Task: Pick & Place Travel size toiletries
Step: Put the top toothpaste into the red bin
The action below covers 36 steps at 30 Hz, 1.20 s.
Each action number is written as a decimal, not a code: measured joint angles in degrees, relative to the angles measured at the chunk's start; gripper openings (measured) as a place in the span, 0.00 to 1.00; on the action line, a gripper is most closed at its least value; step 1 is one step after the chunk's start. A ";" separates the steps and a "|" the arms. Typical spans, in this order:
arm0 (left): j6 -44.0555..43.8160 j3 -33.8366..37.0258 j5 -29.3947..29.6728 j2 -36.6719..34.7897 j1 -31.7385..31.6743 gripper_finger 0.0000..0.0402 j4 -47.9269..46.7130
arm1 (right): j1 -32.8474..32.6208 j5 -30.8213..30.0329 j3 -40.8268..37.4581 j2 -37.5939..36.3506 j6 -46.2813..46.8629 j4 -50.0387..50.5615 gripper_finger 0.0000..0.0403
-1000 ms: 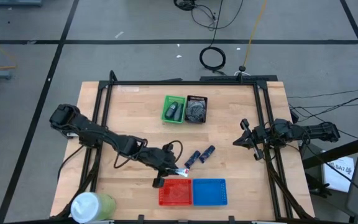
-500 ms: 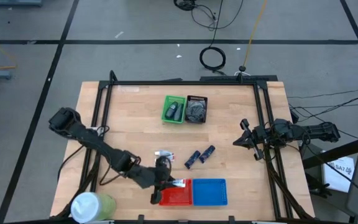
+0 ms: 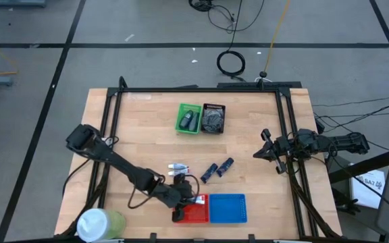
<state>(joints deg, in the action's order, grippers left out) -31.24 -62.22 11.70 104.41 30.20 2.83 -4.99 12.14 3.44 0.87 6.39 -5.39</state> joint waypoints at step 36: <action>-9.48 0.00 -7.66 2.48 -1.61 0.24 0.46 | 0.00 -0.01 0.00 0.02 0.00 0.00 0.00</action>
<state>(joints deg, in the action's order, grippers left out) -40.72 -62.22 4.04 106.89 28.59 3.28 -4.99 12.13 3.44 0.89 6.39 -5.39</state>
